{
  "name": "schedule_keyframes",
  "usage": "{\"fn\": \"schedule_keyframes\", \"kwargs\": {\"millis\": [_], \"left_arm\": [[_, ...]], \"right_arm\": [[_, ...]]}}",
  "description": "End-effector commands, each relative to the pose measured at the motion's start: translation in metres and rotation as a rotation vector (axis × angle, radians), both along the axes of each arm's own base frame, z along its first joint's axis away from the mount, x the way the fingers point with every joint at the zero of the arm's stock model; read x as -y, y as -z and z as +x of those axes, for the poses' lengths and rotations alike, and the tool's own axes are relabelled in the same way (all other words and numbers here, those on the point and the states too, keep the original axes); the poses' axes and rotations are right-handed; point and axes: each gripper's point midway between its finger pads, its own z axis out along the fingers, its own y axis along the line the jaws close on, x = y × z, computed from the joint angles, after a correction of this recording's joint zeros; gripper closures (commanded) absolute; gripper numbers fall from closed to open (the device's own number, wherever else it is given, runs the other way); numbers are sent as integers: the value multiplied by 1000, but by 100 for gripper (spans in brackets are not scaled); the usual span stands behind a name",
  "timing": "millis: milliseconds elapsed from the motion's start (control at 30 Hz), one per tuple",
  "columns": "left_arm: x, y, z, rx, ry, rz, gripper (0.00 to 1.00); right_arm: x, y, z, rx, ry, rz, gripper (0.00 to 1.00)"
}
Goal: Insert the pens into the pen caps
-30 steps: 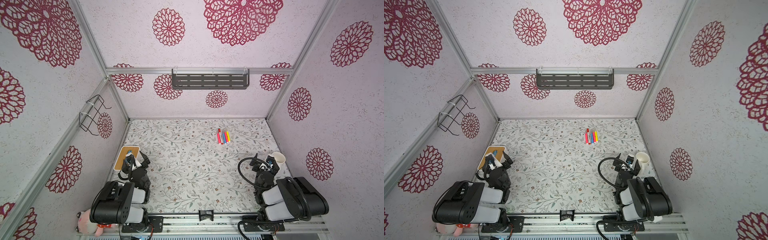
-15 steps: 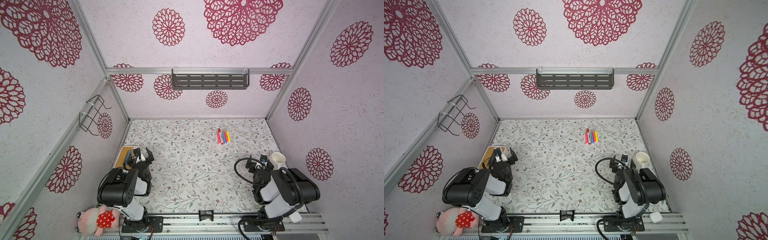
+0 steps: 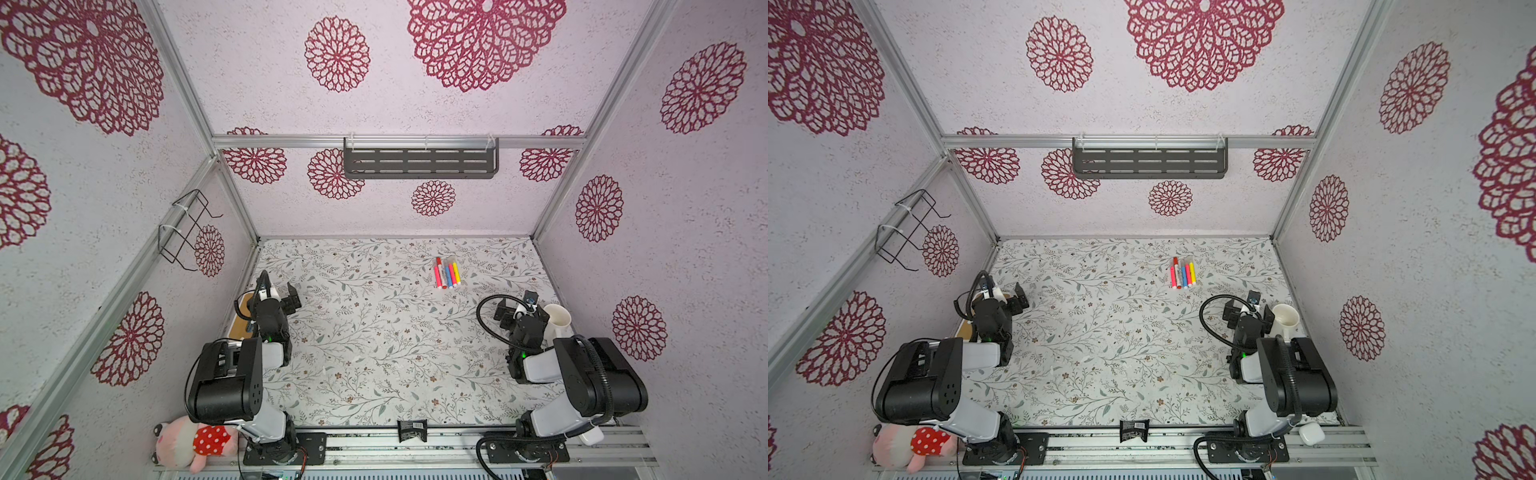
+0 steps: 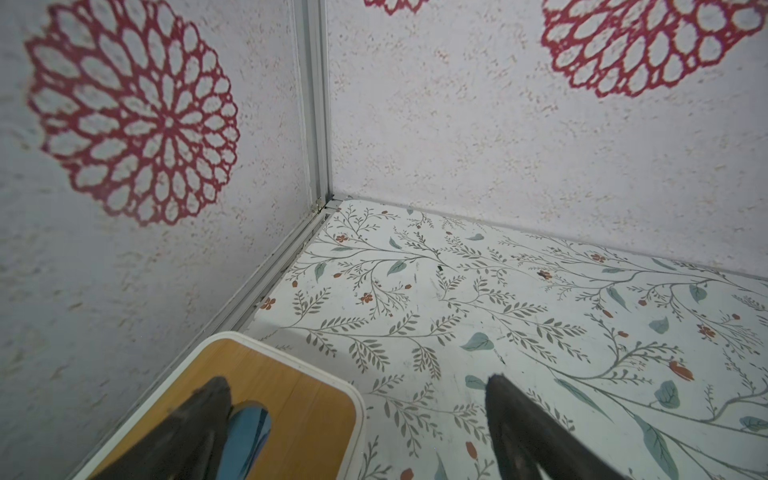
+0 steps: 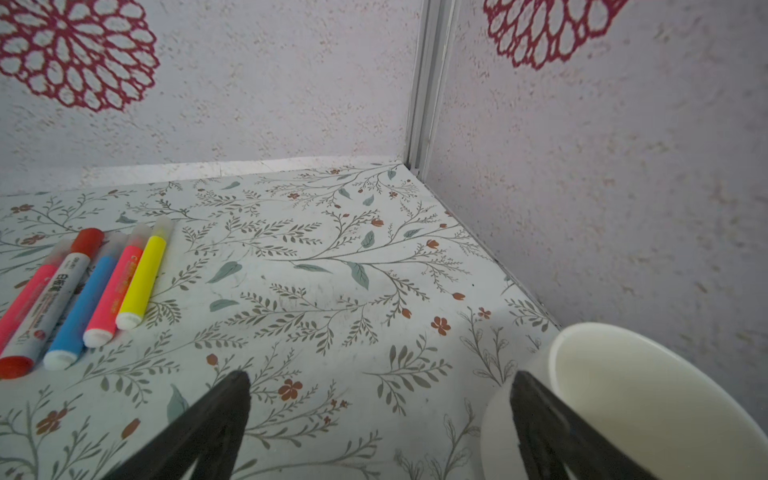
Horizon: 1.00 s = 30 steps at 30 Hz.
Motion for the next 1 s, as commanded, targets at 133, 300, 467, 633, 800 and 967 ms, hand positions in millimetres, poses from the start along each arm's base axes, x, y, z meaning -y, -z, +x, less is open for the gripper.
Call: {"fn": "schedule_keyframes", "kwargs": {"millis": [133, 300, 467, 633, 800, 967], "left_arm": [[12, 10, -1, -42, 71, -35, 3], [13, 10, -1, -41, 71, -34, 3], [13, 10, 0, -45, 70, -30, 3], [13, 11, 0, -48, 66, -33, 2], [13, 10, -1, -43, 67, -31, 3], [13, 10, -1, -42, 66, -30, 2]], "right_arm": [[5, -10, -7, 57, 35, 41, 1], [5, -10, -7, 59, 36, 39, 1], [5, -8, -3, 43, 38, 39, 1], [5, -10, -4, 48, 37, 33, 1], [4, -10, -4, 47, 35, 32, 1], [3, -9, -4, 45, 28, 29, 1]]}}
